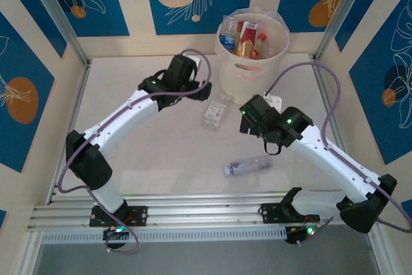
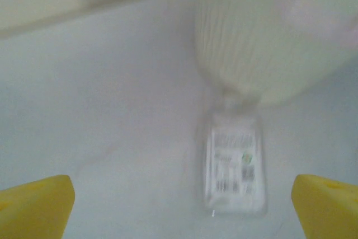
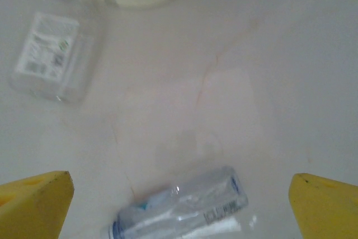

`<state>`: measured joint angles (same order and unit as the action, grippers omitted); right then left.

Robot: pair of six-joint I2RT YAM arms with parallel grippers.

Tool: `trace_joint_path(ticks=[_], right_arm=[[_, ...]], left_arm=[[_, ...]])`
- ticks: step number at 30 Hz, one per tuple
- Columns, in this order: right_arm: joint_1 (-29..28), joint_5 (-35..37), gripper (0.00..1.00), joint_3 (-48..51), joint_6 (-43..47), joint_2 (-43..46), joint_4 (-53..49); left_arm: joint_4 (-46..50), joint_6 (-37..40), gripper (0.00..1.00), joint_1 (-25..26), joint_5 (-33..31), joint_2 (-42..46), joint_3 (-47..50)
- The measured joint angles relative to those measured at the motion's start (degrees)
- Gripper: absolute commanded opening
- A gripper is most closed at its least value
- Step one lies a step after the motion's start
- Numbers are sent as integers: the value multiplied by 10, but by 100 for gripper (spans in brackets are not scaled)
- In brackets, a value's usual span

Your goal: Put the plastic bottles in the bin

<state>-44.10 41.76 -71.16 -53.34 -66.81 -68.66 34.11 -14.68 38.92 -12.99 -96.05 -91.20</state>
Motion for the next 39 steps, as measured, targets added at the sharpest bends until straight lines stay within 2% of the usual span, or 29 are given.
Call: trace_joint_path(ticks=[8, 16, 28, 37, 39], right_arm=[[-52, -93, 99, 132, -164, 23, -21], [-54, -177, 99, 256, -268, 94, 33], [28, -225, 99, 340, -284, 93, 178], [48, -238, 100, 348, -271, 37, 258], [50, -238, 98, 348, -268, 17, 271]], left_arm=[[-19, -37, 100, 0, 29, 38, 138], [-46, -50, 100, 1, 35, 56, 179], [-50, -63, 100, 1, 34, 56, 188], [-52, -64, 100, 1, 28, 56, 198], [-52, -64, 100, 1, 27, 56, 200]])
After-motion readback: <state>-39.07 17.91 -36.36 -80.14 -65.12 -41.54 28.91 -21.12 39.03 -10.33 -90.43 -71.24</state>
